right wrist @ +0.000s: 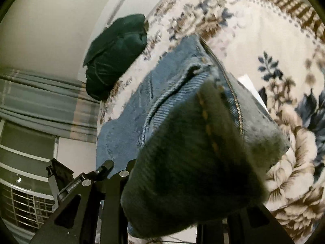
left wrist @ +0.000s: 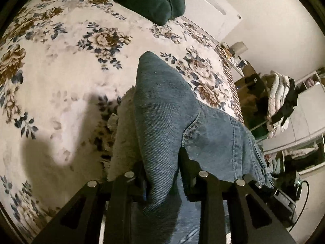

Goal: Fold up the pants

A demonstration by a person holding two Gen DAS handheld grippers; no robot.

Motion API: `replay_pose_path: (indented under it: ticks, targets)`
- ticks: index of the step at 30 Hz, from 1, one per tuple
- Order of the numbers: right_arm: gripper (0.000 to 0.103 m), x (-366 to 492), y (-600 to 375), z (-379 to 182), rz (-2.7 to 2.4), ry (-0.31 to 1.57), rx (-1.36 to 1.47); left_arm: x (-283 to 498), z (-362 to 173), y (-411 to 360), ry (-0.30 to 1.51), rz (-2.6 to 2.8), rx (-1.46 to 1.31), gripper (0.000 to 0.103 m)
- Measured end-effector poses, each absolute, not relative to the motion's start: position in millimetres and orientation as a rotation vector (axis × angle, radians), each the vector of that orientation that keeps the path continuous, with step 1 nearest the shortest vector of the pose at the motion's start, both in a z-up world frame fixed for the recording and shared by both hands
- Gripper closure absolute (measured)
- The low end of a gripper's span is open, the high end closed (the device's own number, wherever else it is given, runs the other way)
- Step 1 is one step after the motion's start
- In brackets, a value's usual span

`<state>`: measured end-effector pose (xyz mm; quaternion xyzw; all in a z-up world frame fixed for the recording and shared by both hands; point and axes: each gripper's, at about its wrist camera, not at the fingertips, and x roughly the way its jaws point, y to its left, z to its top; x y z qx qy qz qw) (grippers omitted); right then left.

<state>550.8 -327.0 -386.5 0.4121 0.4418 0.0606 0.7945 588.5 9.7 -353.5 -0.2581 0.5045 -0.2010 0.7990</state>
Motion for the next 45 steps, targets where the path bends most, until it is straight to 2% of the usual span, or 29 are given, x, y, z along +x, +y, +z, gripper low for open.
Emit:
replay_pose_path:
  ticks: [3, 9, 16, 18, 19, 20, 21, 22, 23, 25, 26, 36, 45]
  targets:
    - [0.055, 544, -337, -387, 0.102, 1.000, 0.892, 583, -352, 17, 1.109, -0.417, -0.529, 0.070]
    - [0.052, 519, -356, -373, 0.024, 1.050, 0.846, 561, -337, 28, 1.123, -0.358, -0.462, 0.070]
    - [0.050, 492, -329, -320, -0.153, 1.093, 0.541, 526, -304, 2, 1.091, -0.293, -0.245, 0.071]
    - [0.049, 486, -317, -304, -0.204, 1.099, 0.453, 519, -296, -8, 1.094, -0.277, -0.192, 0.049]
    - [0.043, 483, -310, -295, -0.229, 1.098, 0.407, 518, -294, -11, 1.096, -0.275, -0.179, 0.041]
    - [0.039, 480, -302, -287, -0.257, 1.089, 0.346, 514, -290, -15, 1.095, -0.270, -0.162, 0.021]
    - [0.029, 477, -297, -281, -0.274, 1.083, 0.312, 511, -287, -17, 1.091, -0.261, -0.149, 0.010]
    - [0.021, 473, -290, -273, -0.297, 1.076, 0.265, 507, -282, -20, 1.082, -0.253, -0.132, 0.005]
    - [0.018, 468, -284, -266, -0.314, 1.064, 0.222, 503, -278, -22, 1.075, -0.253, -0.122, 0.005]
    - [0.002, 458, -275, -252, -0.335, 1.049, 0.179, 495, -268, -24, 1.058, -0.234, -0.094, 0.004]
    - [0.001, 453, -271, -245, -0.342, 1.037, 0.157, 491, -264, -25, 1.049, -0.226, -0.084, 0.004]
    - [0.000, 384, -236, -170, -0.361, 0.908, 0.033, 429, -197, -18, 0.946, -0.167, -0.071, 0.003]
    - [0.000, 284, -208, -76, -0.294, 0.781, 0.007, 329, -111, -8, 0.829, -0.130, -0.086, 0.003]
